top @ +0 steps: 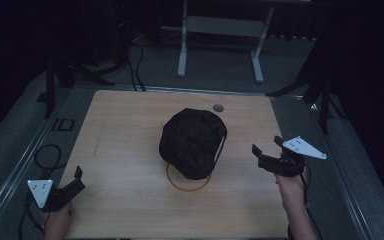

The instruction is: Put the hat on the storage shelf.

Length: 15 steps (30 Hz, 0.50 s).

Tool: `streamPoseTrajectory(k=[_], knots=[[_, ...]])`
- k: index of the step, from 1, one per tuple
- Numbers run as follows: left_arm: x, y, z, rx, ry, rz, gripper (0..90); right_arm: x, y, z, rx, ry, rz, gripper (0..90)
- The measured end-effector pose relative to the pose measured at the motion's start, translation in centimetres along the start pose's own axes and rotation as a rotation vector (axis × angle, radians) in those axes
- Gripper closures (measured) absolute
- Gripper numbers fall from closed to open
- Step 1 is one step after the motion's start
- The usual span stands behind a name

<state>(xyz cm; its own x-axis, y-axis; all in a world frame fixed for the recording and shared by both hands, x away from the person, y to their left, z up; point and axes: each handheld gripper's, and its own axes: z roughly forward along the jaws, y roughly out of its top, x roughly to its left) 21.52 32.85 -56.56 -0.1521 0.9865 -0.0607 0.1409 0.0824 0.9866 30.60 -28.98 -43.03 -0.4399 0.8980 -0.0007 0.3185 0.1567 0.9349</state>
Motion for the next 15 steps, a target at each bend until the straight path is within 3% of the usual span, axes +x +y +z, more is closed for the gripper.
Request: streamPoseTrajectory(k=[15], knots=[[0.0,0.0,0.0,-0.001,0.0,0.001,0.6,-3.9,-6.7,0.1,0.036,-0.102,0.024,12.6]])
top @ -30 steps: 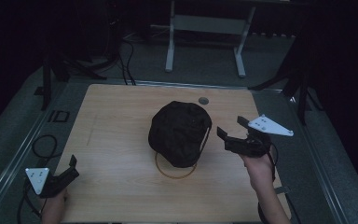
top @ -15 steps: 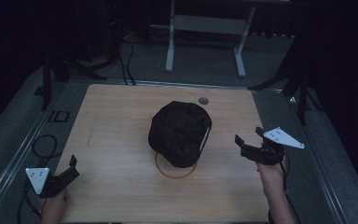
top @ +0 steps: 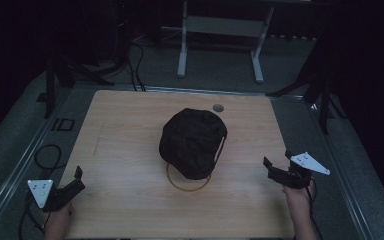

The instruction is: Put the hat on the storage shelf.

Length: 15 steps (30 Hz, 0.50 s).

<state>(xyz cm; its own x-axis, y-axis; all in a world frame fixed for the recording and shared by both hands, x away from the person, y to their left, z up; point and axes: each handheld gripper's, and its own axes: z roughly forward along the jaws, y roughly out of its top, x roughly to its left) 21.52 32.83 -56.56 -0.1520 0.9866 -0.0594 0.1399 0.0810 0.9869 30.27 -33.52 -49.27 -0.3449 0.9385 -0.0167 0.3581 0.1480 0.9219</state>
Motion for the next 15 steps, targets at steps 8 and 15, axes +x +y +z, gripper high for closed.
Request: streamPoseTrajectory(k=[8,15], knots=[[0.0,0.0,0.0,0.001,0.0,0.001,0.6,-1.4,-2.6,0.0,0.038,-0.033,0.016,12.6],[0.0,0.0,0.0,0.003,-0.001,0.001,0.6,-2.2,-4.3,-0.6,0.05,-0.066,0.021,12.9]])
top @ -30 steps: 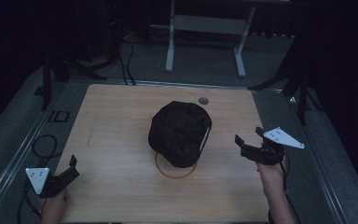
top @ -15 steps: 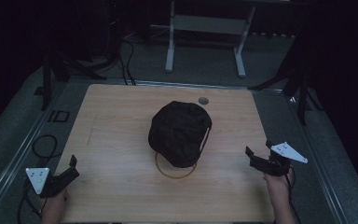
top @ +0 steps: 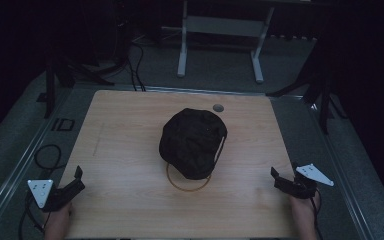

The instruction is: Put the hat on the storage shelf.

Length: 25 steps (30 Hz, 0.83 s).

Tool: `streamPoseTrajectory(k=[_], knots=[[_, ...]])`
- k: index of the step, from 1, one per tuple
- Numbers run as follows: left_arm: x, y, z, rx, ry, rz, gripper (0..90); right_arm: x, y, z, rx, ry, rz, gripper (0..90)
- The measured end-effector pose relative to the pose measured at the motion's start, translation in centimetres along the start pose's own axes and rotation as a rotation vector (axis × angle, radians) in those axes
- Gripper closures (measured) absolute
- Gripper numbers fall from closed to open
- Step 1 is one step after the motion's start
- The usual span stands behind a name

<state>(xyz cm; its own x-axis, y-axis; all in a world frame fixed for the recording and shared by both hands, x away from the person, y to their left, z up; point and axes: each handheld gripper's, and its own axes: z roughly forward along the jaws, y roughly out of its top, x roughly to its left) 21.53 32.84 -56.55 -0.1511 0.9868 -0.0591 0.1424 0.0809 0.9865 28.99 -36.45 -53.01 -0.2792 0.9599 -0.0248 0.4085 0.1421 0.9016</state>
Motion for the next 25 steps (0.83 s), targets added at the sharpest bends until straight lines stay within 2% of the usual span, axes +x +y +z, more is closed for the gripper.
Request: streamPoseTrajectory(k=[8,25], knots=[[0.0,0.0,0.0,-0.001,-0.001,0.002,0.6,-0.9,-1.6,-0.3,0.022,-0.01,0.026,13.3],[0.0,0.0,0.0,-0.001,-0.004,-0.002,0.6,-1.3,-2.0,-0.6,0.025,-0.03,0.066,13.6]])
